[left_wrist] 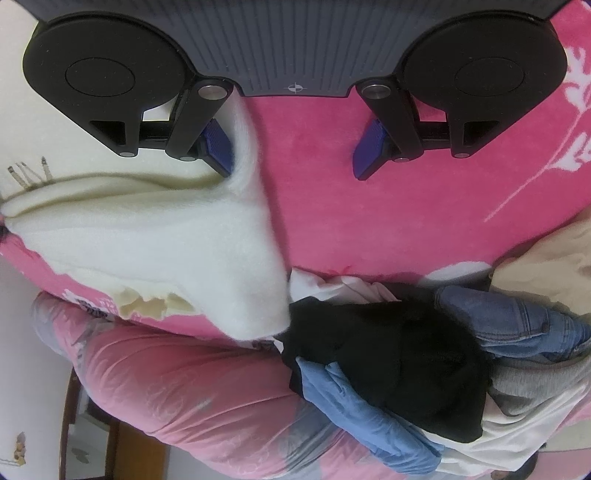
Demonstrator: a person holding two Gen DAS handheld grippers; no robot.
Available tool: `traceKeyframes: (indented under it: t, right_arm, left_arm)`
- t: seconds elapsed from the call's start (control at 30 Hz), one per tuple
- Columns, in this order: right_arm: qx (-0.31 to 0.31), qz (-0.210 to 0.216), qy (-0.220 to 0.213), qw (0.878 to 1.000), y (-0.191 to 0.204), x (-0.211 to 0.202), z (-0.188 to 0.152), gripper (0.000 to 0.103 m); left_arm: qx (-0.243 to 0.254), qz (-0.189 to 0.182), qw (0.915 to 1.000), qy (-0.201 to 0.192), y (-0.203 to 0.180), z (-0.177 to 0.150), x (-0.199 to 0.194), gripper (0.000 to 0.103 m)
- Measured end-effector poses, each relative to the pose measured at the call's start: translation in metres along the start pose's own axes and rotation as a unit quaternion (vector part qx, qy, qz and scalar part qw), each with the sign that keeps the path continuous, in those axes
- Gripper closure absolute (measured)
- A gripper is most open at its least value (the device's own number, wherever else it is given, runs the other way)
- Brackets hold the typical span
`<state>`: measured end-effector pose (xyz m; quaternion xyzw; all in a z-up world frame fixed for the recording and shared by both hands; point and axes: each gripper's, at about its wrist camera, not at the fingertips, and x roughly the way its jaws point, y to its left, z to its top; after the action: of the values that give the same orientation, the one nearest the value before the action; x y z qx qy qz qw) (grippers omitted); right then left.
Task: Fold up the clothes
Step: 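Pinch the folded sweater edge with the right gripper and tug it straight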
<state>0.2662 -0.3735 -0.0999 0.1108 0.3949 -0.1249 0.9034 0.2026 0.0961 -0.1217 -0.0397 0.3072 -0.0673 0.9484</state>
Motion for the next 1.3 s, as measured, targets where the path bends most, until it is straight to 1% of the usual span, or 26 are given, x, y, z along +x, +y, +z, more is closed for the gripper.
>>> traceKeyframes:
  t: [0.03, 0.1, 0.17, 0.23, 0.27, 0.33, 0.37, 0.43, 0.5, 0.53, 0.57, 0.67, 0.7, 0.77, 0.8, 0.83, 0.87, 0.9, 0.93, 0.97, 1.03, 1.07, 1.13, 1.17, 1.27, 1.3]
  right_arm:
    - [0.013, -0.005, 0.005, 1.000, -0.008, 0.001, -0.002, 0.099]
    - [0.037, 0.009, -0.026, 0.999, -0.016, -0.018, -0.002, 0.099]
    - [0.013, 0.038, -0.060, 0.997, 0.003, -0.044, 0.003, 0.098]
    - [-0.012, 0.066, -0.093, 0.993, 0.022, -0.070, 0.007, 0.098]
    - [-0.042, 0.092, -0.098, 0.990, 0.045, -0.074, 0.005, 0.098]
    - [-0.105, 0.143, -0.105, 0.978, 0.094, -0.082, -0.001, 0.098]
    - [-0.136, 0.169, -0.109, 0.970, 0.118, -0.086, -0.003, 0.098]
    - [-0.197, 0.218, -0.116, 0.949, 0.167, -0.095, -0.008, 0.098]
    - [-0.253, 0.239, -0.111, 0.931, 0.211, -0.081, -0.030, 0.098]
    - [-0.272, 0.232, -0.099, 0.929, 0.220, -0.067, -0.040, 0.098]
    - [-0.290, 0.224, -0.087, 0.927, 0.229, -0.053, -0.051, 0.098]
    - [-0.339, 0.159, -0.049, 0.926, 0.219, -0.001, -0.081, 0.100]
    - [-0.347, 0.160, -0.062, 0.922, 0.215, -0.004, -0.082, 0.100]
    - [-0.347, 0.114, -0.057, 0.929, 0.231, -0.018, -0.071, 0.098]
    - [-0.351, 0.133, -0.071, 0.924, 0.241, -0.031, -0.068, 0.098]
    - [-0.354, 0.155, -0.085, 0.918, 0.251, -0.045, -0.066, 0.098]
    - [-0.370, 0.179, -0.104, 0.906, 0.267, -0.057, -0.067, 0.098]
    - [-0.387, 0.203, -0.122, 0.891, 0.283, -0.070, -0.069, 0.098]
    - [-0.409, 0.235, -0.133, 0.872, 0.301, -0.079, -0.073, 0.098]
    - [-0.430, 0.268, -0.138, 0.851, 0.317, -0.080, -0.078, 0.099]
    - [-0.460, 0.283, -0.127, 0.832, 0.342, -0.063, -0.088, 0.099]
    - [-0.473, 0.264, -0.111, 0.833, 0.349, -0.038, -0.090, 0.099]
    - [-0.465, 0.227, -0.073, 0.853, 0.347, 0.005, -0.091, 0.100]
    - [-0.441, 0.245, -0.067, 0.861, 0.342, 0.005, -0.083, 0.100]
    - [-0.413, 0.242, -0.066, 0.875, 0.345, -0.019, -0.064, 0.098]
    - [-0.413, 0.255, -0.073, 0.871, 0.350, -0.024, -0.061, 0.098]
  left_arm:
    - [-0.002, -0.003, 1.0000, 0.001, 0.001, 0.001, -0.003, 0.033]
    - [-0.011, -0.014, 0.9998, -0.001, 0.005, 0.002, -0.011, 0.033]
    - [-0.028, -0.027, 0.9991, -0.015, 0.010, 0.005, -0.023, 0.033]
    - [-0.048, -0.041, 0.9974, -0.037, 0.014, 0.009, -0.033, 0.033]
    - [-0.061, -0.047, 0.9960, -0.045, 0.016, 0.012, -0.035, 0.033]
    - [-0.089, -0.057, 0.9930, -0.053, 0.017, 0.017, -0.029, 0.033]
    - [-0.098, -0.057, 0.9924, -0.048, 0.017, 0.019, -0.021, 0.033]
    - [-0.110, -0.054, 0.9918, -0.035, 0.015, 0.020, -0.006, 0.033]
    - [-0.107, -0.047, 0.9931, -0.012, 0.014, 0.013, 0.009, 0.033]
    - [-0.105, -0.043, 0.9935, -0.001, 0.013, 0.010, 0.017, 0.032]
    - [-0.106, -0.042, 0.9935, 0.002, 0.013, 0.008, 0.020, 0.032]
    - [-0.101, -0.041, 0.9940, -0.001, 0.013, 0.007, 0.019, 0.031]
    - [-0.098, -0.039, 0.9945, -0.002, 0.012, 0.007, 0.019, 0.031]
    - [-0.090, -0.034, 0.9953, -0.003, 0.010, 0.006, 0.019, 0.031]
    - [-0.090, -0.033, 0.9954, -0.003, 0.011, 0.006, 0.019, 0.031]
    - [-0.092, -0.034, 0.9952, -0.002, 0.012, 0.006, 0.019, 0.030]
    - [-0.092, -0.034, 0.9952, -0.002, 0.012, 0.006, 0.019, 0.030]
    - [-0.093, -0.034, 0.9951, -0.002, 0.013, 0.006, 0.019, 0.030]
    - [-0.093, -0.034, 0.9951, -0.003, 0.013, 0.005, 0.019, 0.030]
    - [-0.093, -0.034, 0.9951, -0.003, 0.012, 0.005, 0.019, 0.030]
    - [-0.094, -0.035, 0.9949, -0.004, 0.012, 0.004, 0.019, 0.030]
    - [-0.095, -0.036, 0.9949, -0.005, 0.012, 0.004, 0.019, 0.030]
    - [-0.094, -0.036, 0.9949, -0.003, 0.012, 0.004, 0.020, 0.029]
    - [-0.094, -0.036, 0.9949, -0.003, 0.012, 0.004, 0.020, 0.029]
    - [-0.092, -0.035, 0.9951, -0.002, 0.011, 0.004, 0.020, 0.029]
    - [-0.092, -0.035, 0.9952, -0.002, 0.011, 0.005, 0.021, 0.029]
